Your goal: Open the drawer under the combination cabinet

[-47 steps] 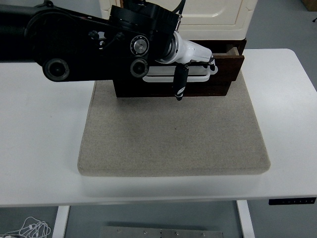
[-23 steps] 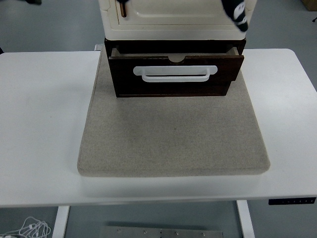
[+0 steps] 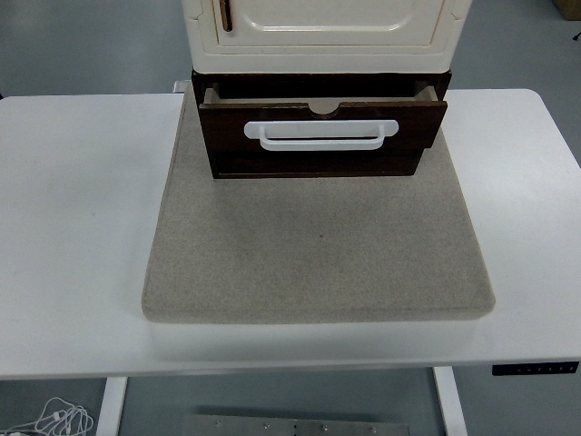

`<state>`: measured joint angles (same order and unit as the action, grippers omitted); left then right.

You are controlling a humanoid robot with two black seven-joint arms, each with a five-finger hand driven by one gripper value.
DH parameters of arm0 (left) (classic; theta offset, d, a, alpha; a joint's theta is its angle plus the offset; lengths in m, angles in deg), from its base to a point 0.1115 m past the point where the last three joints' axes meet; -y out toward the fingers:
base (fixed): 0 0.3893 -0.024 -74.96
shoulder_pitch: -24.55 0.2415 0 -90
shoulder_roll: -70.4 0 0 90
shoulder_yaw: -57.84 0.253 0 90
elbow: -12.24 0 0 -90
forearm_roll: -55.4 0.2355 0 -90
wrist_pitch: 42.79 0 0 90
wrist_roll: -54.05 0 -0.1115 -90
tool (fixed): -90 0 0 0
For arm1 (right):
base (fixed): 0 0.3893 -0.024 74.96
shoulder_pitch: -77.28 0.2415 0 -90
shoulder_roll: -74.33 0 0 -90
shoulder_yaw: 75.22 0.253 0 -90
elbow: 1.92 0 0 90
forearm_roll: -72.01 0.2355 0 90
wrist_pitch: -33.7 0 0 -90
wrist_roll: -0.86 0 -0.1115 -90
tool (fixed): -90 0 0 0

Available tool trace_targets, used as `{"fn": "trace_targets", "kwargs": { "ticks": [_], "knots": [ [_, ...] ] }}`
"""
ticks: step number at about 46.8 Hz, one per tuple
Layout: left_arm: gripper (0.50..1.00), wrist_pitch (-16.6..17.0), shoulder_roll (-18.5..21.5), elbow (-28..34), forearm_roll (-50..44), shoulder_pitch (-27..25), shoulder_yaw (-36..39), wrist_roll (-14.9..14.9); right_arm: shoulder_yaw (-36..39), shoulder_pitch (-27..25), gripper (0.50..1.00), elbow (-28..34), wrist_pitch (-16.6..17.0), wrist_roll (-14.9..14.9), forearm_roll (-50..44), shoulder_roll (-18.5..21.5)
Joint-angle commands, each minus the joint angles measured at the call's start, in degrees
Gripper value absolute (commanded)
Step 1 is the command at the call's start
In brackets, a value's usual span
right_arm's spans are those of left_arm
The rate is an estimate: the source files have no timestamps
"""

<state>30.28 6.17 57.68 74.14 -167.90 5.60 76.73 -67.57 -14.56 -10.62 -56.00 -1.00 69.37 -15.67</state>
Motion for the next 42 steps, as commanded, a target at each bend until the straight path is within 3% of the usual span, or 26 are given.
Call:
{"fn": "trace_targets", "kwargs": {
  "ticks": [1, 12, 20, 33, 42],
  "knots": [
    [1.0, 0.5, 0.2, -3.3, -3.1, 3.5, -2.4, -2.5, 0.0, 0.0, 0.926, 0.0, 0.1, 0.0, 0.0, 0.0],
    [1.0, 1.0, 2.5, -12.9, -10.7, 11.7, -3.8, -9.3, 0.0, 0.0, 0.926, 0.0, 0.1, 0.0, 0.0, 0.0],
    [1.0, 1.1, 2.4, -18.9, -12.6, 18.0, -3.8, -12.0, 0.0, 0.0, 0.926, 0.0, 0.1, 0.0, 0.0, 0.0],
    [1.0, 7.4, 2.0, -19.4, -20.5, 28.0, -3.6, -12.4, -0.1, 0.0, 0.926, 0.0, 0.1, 0.0, 0.1, 0.0],
    [1.0, 11.1, -0.7, -19.6, -23.8, 33.6, -3.6, -12.5, -0.1, -0.2, 0.926, 0.0, 0.3, 0.0, 0.1, 0.0]
  ]
}}
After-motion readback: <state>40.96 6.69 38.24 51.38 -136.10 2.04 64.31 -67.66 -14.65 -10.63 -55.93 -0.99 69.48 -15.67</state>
